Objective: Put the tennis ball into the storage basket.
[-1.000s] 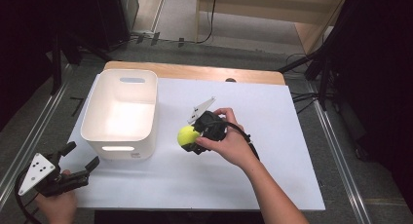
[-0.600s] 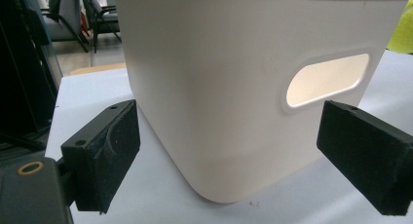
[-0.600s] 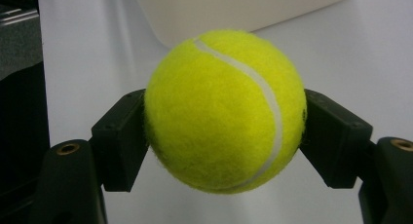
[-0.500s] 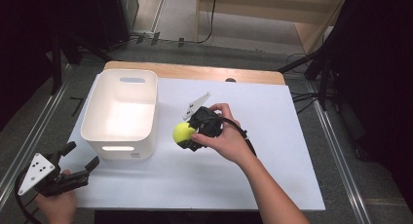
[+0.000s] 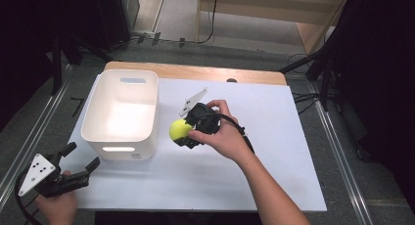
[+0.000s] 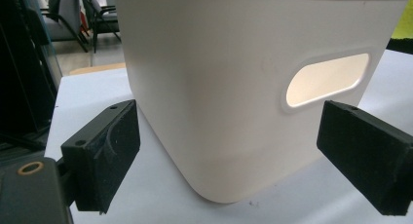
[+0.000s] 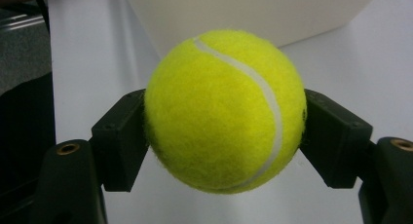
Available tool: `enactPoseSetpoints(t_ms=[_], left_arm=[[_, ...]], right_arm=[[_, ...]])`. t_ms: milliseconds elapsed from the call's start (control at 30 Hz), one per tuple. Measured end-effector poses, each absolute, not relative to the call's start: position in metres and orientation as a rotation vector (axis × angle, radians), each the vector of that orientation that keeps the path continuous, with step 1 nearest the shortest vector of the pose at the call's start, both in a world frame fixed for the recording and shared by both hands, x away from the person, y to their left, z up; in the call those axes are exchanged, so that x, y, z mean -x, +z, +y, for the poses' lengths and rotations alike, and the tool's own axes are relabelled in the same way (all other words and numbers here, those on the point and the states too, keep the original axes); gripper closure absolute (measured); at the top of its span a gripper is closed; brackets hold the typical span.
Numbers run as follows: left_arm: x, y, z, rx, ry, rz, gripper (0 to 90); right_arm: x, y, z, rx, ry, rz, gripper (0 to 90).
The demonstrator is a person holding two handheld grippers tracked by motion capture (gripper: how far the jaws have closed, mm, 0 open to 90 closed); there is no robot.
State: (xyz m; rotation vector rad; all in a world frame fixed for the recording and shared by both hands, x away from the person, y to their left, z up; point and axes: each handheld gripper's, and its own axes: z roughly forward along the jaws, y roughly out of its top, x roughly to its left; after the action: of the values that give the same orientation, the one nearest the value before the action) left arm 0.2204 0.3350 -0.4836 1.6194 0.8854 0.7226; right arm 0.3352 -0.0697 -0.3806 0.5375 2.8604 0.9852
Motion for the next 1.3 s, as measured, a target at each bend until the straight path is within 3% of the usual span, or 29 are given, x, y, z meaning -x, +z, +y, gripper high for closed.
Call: enactPoseSetpoints(t_ms=[1300], left_arm=[[-0.221, -0.484, 0.335, -1.617, 0.720, 0.887, 8.5]], right_arm=[[-0.343, -0.346, -0.040, -0.474, 0.984, 2.854, 24.3]])
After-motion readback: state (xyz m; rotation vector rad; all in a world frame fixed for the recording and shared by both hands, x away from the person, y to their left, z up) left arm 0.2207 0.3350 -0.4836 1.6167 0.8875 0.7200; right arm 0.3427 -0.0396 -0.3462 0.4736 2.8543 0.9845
